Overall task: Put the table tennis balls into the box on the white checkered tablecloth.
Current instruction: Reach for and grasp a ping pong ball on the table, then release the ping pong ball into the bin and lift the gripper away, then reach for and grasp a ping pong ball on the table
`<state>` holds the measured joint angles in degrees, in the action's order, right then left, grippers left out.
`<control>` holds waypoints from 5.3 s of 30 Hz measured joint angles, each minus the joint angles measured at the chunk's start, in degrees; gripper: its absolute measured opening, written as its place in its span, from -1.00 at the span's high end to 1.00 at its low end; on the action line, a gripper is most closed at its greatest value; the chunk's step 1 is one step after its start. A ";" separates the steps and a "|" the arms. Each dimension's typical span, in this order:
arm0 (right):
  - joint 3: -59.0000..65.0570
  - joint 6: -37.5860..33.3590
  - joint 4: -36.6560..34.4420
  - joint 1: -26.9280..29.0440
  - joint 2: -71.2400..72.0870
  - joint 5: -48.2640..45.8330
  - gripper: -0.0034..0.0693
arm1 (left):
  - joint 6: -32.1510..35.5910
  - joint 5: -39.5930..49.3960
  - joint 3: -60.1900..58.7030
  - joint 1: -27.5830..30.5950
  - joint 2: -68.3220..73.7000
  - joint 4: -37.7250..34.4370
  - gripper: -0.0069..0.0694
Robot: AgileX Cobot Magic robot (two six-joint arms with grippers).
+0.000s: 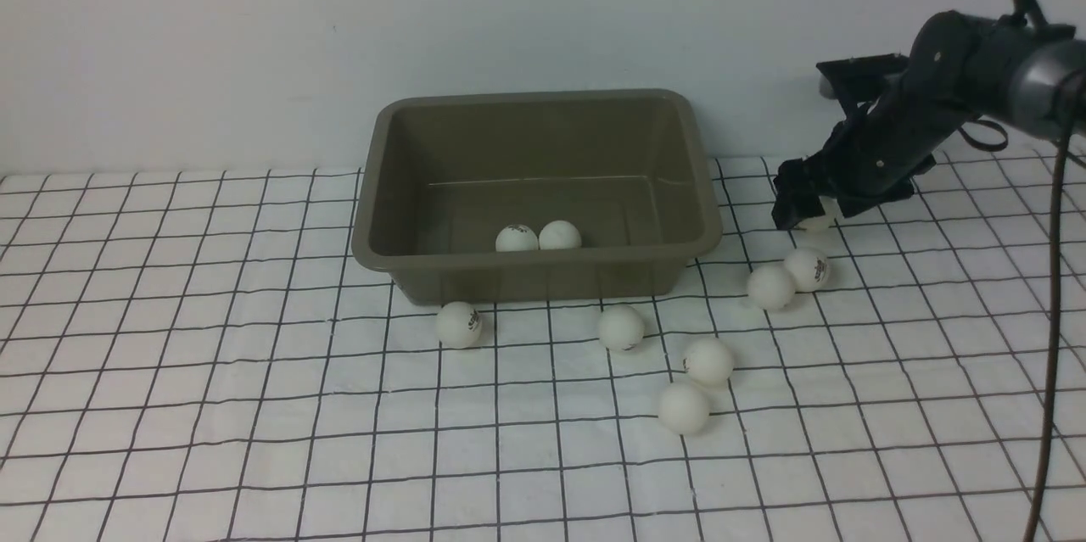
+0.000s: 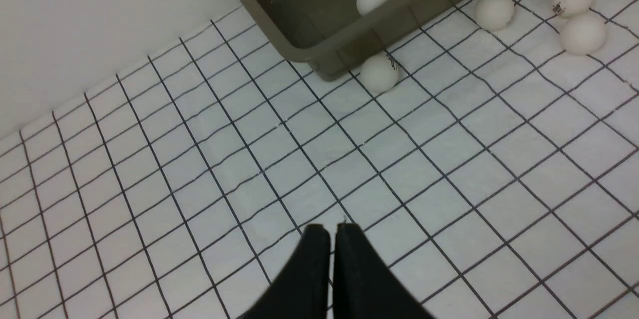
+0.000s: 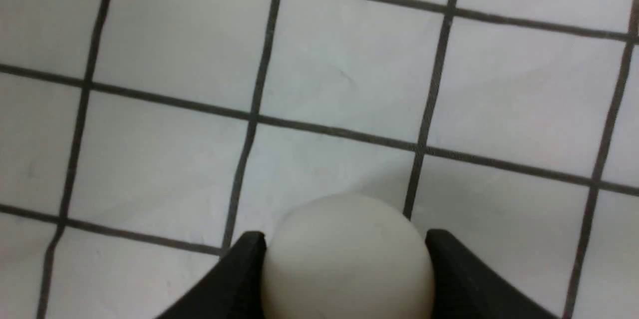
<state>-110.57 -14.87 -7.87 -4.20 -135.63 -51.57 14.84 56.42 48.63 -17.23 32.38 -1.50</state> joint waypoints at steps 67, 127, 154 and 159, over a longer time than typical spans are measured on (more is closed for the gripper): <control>-1.57 3.11 1.13 -3.14 20.73 -20.23 -0.67 | 0.00 -1.61 -1.03 0.00 -0.06 1.50 0.83; 9.30 19.34 -1.28 -3.11 10.97 -5.14 -0.56 | 0.22 -2.71 -1.03 0.00 -0.06 1.50 0.83; 9.14 19.55 2.03 -4.66 5.71 -8.06 -0.07 | 0.24 -2.90 -1.03 0.00 -0.06 1.50 0.83; 4.83 17.25 5.21 -4.66 5.21 -12.58 -0.08 | 0.24 -2.89 -1.03 0.00 -0.06 1.50 0.83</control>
<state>-105.74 2.37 -2.66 -8.86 -130.42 -64.15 15.08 53.53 47.60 -17.23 32.32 0.00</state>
